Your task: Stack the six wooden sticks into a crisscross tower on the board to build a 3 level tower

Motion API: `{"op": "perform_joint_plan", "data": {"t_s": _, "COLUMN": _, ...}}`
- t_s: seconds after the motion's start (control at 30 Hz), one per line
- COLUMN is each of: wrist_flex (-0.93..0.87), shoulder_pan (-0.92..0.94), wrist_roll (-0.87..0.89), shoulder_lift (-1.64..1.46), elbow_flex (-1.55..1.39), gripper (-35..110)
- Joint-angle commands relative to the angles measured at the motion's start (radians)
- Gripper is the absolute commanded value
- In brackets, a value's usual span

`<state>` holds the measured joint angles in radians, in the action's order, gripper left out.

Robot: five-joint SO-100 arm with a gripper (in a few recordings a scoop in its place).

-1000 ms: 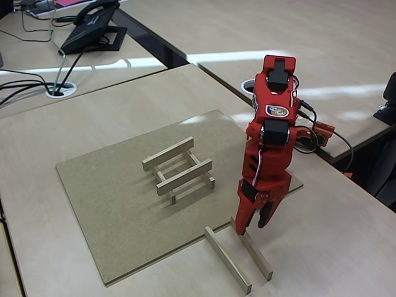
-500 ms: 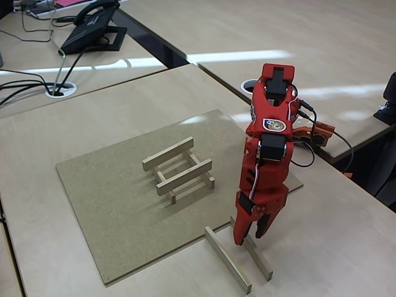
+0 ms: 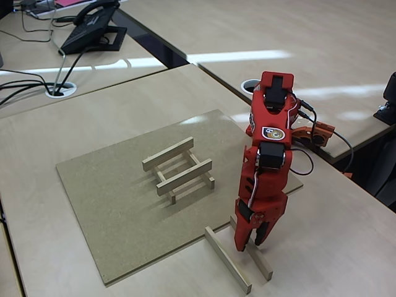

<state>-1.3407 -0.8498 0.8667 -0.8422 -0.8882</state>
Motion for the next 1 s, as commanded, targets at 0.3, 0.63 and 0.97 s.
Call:
{"op": "perform_joint_plan", "data": {"t_s": 0.3, "wrist_flex": -0.040, "shoulder_pan": -0.012, "wrist_roll": 0.035, "shoulder_lift": 0.064, "elbow_flex": 0.179, "gripper": 0}}
{"op": "perform_joint_plan", "data": {"t_s": 0.63, "wrist_flex": -0.233, "shoulder_pan": 0.008, "wrist_roll": 0.098, "shoulder_lift": -0.064, "elbow_flex": 0.308, "gripper": 0}}
{"op": "perform_joint_plan", "data": {"t_s": 0.97, "wrist_flex": -0.318, "shoulder_pan": 0.114, "wrist_roll": -0.040, "shoulder_lift": -0.236, "elbow_flex": 0.275, "gripper": 0}}
